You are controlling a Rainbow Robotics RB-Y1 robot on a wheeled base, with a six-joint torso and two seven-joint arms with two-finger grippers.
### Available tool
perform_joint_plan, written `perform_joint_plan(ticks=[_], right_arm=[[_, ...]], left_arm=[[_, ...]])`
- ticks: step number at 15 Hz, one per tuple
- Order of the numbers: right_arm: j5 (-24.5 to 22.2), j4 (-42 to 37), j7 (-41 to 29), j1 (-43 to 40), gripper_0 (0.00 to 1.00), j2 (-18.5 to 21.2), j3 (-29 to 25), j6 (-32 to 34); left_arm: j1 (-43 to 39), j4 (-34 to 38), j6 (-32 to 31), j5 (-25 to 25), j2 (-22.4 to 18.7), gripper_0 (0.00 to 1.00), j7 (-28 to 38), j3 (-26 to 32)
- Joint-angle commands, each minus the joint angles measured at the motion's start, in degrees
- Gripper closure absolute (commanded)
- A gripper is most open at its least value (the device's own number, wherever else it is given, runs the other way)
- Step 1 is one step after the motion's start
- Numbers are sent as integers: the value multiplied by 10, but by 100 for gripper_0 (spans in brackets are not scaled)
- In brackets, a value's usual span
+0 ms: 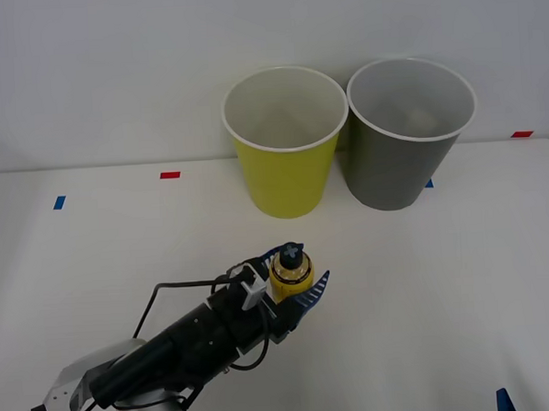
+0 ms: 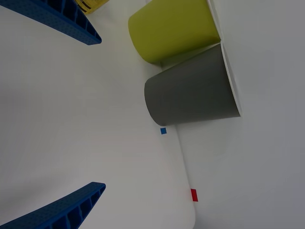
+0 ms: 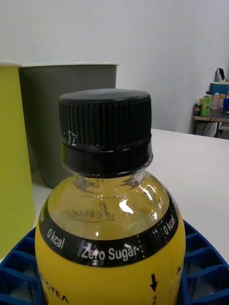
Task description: Put cans in the gray bin and PET bottles in the light green bin.
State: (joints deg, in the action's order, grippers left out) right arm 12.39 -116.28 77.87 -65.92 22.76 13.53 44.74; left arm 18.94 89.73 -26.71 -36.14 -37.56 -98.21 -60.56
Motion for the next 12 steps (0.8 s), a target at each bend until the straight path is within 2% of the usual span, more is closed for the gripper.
perform_joint_plan(ticks=[1, 12], right_arm=[[0, 0, 0, 0, 0, 0, 0, 0], [0, 0, 0, 0, 0, 0, 0, 0]], left_arm=[[0, 0, 0, 1, -1, 100, 1, 0], [-1, 0, 1, -2, -2, 100, 2, 0]])
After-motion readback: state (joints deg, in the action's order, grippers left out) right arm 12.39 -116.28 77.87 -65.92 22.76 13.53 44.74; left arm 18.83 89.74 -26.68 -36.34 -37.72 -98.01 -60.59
